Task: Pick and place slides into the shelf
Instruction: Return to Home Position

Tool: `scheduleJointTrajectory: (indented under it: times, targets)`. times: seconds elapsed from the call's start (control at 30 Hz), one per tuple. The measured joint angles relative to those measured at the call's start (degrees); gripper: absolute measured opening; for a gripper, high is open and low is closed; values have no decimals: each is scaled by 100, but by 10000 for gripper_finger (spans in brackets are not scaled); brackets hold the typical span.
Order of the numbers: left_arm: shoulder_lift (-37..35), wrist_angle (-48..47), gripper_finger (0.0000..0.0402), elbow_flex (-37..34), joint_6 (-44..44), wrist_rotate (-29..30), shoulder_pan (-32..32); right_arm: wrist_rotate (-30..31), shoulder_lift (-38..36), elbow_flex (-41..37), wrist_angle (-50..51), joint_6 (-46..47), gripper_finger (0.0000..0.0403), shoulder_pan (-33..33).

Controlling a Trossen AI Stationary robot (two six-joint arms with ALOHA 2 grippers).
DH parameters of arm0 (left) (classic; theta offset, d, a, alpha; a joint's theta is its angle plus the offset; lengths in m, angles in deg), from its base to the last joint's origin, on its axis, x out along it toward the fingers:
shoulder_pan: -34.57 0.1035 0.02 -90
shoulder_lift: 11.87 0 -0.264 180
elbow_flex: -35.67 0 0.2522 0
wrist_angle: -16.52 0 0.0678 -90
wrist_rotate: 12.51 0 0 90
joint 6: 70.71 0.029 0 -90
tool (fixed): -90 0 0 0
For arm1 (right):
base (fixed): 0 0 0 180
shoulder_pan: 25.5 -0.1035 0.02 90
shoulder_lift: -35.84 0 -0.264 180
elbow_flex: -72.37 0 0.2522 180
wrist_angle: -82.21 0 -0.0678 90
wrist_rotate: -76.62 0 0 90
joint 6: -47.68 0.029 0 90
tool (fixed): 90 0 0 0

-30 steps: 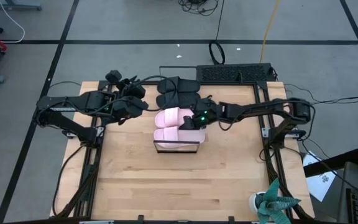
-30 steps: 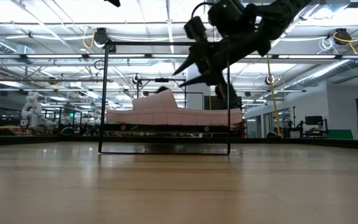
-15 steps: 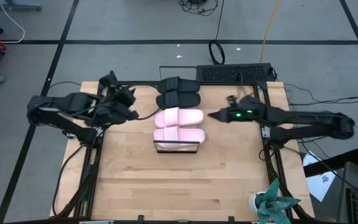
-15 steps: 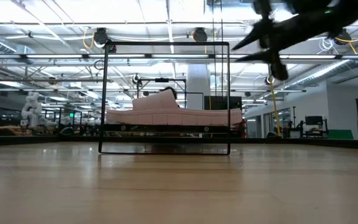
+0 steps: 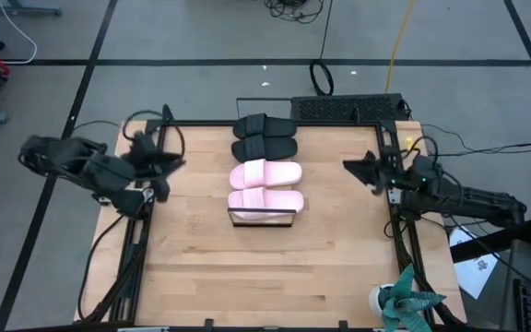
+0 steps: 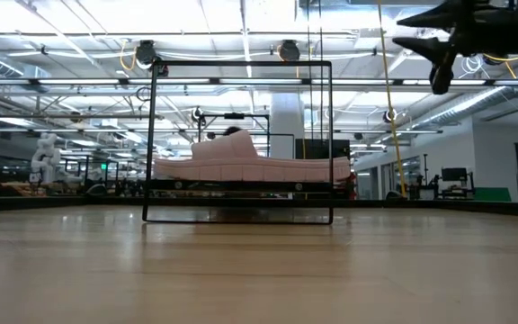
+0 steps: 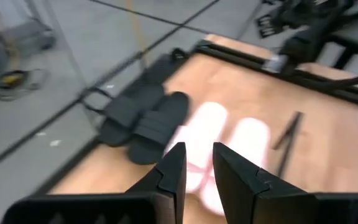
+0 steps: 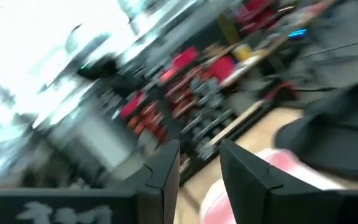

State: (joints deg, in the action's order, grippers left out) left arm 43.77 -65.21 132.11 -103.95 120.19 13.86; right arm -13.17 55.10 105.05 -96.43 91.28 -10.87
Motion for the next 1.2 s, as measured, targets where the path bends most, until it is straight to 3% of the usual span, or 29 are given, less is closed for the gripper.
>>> scheduleJointTrajectory:
  times: [0.17,0.37,0.5,0.67,0.77,0.97,1.2]
  targets:
    - [-634,1668,79,-1613,101,-222,-403,-1043,-448,-481,-189,-677,107,1]
    - [-1804,4662,79,-4054,570,-624,-668,-1411,-648,-713,-195,-1110,107,99]
    - [-2524,6371,79,-5287,1323,-691,-761,-1932,-787,-713,-141,-1324,107,354]
    - [-3244,6936,79,-6337,1445,-667,-694,-2592,-950,-715,94,-1324,107,834]
    - [-3573,7369,79,-6827,1671,-788,-529,-2694,-974,-715,-56,-1501,107,1114]
    - [-4077,7612,79,-7644,1681,-1392,81,-3597,-924,-715,-76,-1618,107,1746]
    - [-4599,7542,79,-7971,1987,-2688,1275,-3694,-450,-1176,-442,-1734,107,2268]
